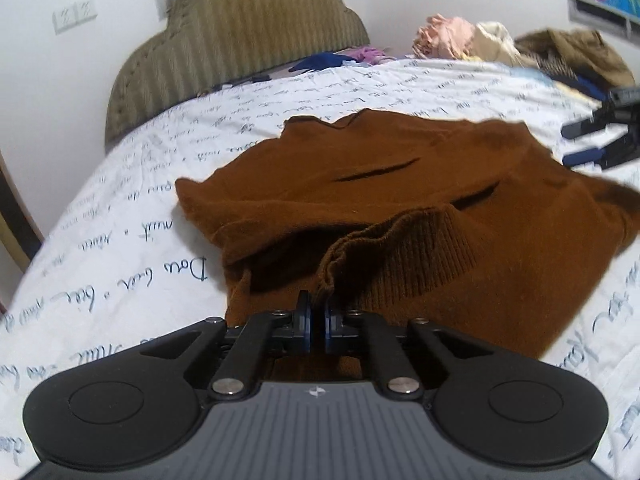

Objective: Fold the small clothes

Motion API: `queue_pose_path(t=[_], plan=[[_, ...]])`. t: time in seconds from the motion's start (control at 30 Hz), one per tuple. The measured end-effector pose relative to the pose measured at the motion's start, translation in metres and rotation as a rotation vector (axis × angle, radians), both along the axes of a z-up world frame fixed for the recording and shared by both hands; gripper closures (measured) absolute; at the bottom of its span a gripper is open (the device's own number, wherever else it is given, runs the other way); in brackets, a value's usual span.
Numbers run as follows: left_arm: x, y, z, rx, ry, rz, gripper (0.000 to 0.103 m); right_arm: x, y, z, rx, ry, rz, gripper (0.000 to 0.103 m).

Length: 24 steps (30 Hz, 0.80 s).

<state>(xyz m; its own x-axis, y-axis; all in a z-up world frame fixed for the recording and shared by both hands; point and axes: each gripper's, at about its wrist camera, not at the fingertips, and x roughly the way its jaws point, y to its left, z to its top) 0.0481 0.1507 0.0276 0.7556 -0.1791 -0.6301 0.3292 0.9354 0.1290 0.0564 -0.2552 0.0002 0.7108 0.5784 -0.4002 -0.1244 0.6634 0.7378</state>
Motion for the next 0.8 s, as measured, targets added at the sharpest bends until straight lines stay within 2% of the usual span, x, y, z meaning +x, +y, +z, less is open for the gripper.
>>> queue_pose_path(t=[0.1, 0.27, 0.33, 0.37, 0.4, 0.43, 0.8], plan=[[0.003, 0.003, 0.0, -0.018, 0.006, 0.013, 0.097, 0.009, -0.005, 0.001, -0.021, -0.016, -0.008, 0.046], [0.002, 0.0, 0.0, -0.017, 0.01, 0.014, 0.097, 0.036, -0.007, -0.015, 0.069, 0.023, 0.103, 0.046], [0.004, 0.002, 0.0, -0.031, 0.017, 0.018, 0.097, 0.041, 0.002, -0.019, 0.046, 0.049, 0.139, 0.047], [0.004, 0.003, 0.0, -0.039, 0.022, 0.02, 0.097, 0.041, 0.008, -0.018, 0.007, 0.051, 0.154, 0.056], [0.005, 0.004, 0.001, -0.046, 0.024, 0.024, 0.097, 0.039, 0.014, -0.017, -0.038, 0.045, 0.159, 0.08], [0.006, 0.005, 0.001, -0.054, 0.025, 0.03, 0.097, 0.037, 0.018, -0.016, -0.051, 0.046, 0.165, 0.092], [0.008, 0.008, 0.02, -0.163, -0.005, 0.066, 0.097, 0.023, 0.022, 0.033, -0.052, -0.103, 0.125, 0.091]])
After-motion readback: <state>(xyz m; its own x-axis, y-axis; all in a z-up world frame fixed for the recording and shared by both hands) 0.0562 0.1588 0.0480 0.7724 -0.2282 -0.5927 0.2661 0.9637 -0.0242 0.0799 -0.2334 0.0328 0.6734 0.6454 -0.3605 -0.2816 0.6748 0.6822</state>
